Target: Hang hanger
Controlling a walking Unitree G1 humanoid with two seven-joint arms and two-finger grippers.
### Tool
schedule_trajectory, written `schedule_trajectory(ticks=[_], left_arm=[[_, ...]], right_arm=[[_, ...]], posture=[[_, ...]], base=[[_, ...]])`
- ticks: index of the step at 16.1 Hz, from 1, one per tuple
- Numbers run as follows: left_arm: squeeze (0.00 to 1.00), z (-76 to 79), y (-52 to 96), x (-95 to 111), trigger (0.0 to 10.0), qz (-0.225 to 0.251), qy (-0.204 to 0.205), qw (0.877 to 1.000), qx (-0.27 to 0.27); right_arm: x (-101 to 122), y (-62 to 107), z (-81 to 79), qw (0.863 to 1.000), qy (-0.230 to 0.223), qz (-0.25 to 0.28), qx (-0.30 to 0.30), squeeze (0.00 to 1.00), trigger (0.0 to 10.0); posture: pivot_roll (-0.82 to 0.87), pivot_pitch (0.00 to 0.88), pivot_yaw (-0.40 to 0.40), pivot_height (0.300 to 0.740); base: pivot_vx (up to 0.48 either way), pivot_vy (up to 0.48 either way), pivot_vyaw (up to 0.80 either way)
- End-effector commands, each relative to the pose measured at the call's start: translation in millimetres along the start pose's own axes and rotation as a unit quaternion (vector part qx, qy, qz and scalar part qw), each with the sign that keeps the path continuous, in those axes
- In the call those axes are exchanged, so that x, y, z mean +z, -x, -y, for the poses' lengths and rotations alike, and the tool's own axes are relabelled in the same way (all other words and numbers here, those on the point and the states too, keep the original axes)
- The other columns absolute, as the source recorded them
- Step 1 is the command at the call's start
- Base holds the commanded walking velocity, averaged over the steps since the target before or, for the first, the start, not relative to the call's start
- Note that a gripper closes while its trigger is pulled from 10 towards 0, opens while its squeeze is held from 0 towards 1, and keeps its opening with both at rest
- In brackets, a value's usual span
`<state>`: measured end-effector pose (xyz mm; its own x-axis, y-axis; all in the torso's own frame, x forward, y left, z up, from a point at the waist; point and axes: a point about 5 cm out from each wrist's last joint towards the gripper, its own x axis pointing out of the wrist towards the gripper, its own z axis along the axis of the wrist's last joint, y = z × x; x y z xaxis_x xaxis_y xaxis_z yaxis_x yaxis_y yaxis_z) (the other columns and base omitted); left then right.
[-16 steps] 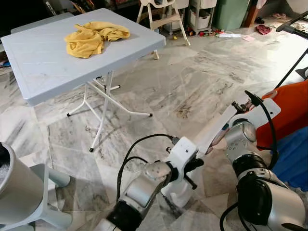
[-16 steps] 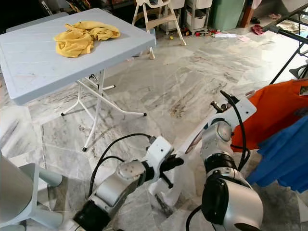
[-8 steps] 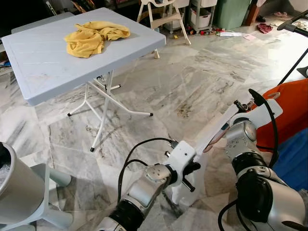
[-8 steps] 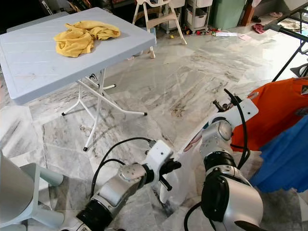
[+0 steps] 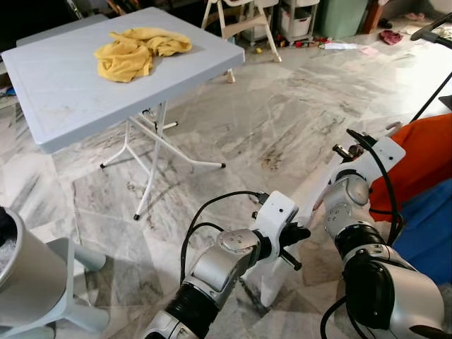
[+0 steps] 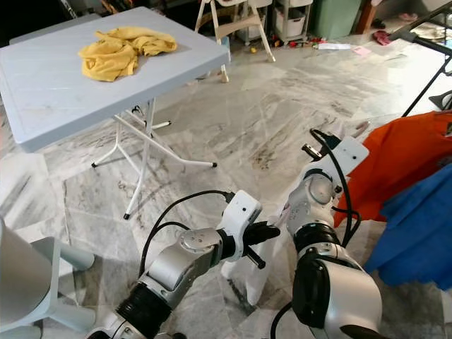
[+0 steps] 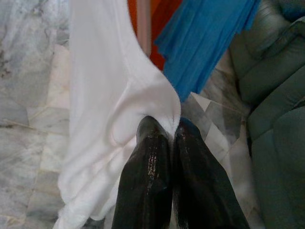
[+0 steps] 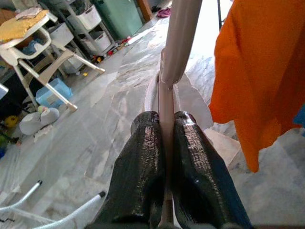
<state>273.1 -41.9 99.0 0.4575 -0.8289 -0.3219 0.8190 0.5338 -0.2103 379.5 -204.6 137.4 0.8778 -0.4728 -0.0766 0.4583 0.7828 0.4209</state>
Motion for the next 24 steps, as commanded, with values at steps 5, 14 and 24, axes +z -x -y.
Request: schedule_trajectory(ticks=[5, 14, 24], left_arm=[[0.0, 41.1, -13.8, 33, 10.0, 0.057, 0.075, 0.992, -0.085], [0.0, -4.2, 7.7, -15, 10.0, -0.007, 0.012, 1.0, -0.017], [1.0, -8.8, 14.0, -81, 10.0, -0.05, 0.009, 0.998, 0.024]], right_arm=[[-15, 4.5, 15.1, 1.0, -0.015, -0.022, -0.013, 0.0, 10.0], [-33, 14.0, 26.3, 0.994, 0.065, -0.038, 0.077, 0.0, 10.0], [2, 6.7, -8.7, 0.982, 0.043, 0.037, 0.18, 0.0, 10.0]], posture=[[-0.03, 0.085, 0.074, 0.74], [-0.06, 0.079, 0.062, 0.74], [-0.08, 0.091, 0.045, 0.74]], base=[[0.0, 0.0, 0.0], [0.0, 0.0, 0.0], [0.0, 0.0, 0.0]])
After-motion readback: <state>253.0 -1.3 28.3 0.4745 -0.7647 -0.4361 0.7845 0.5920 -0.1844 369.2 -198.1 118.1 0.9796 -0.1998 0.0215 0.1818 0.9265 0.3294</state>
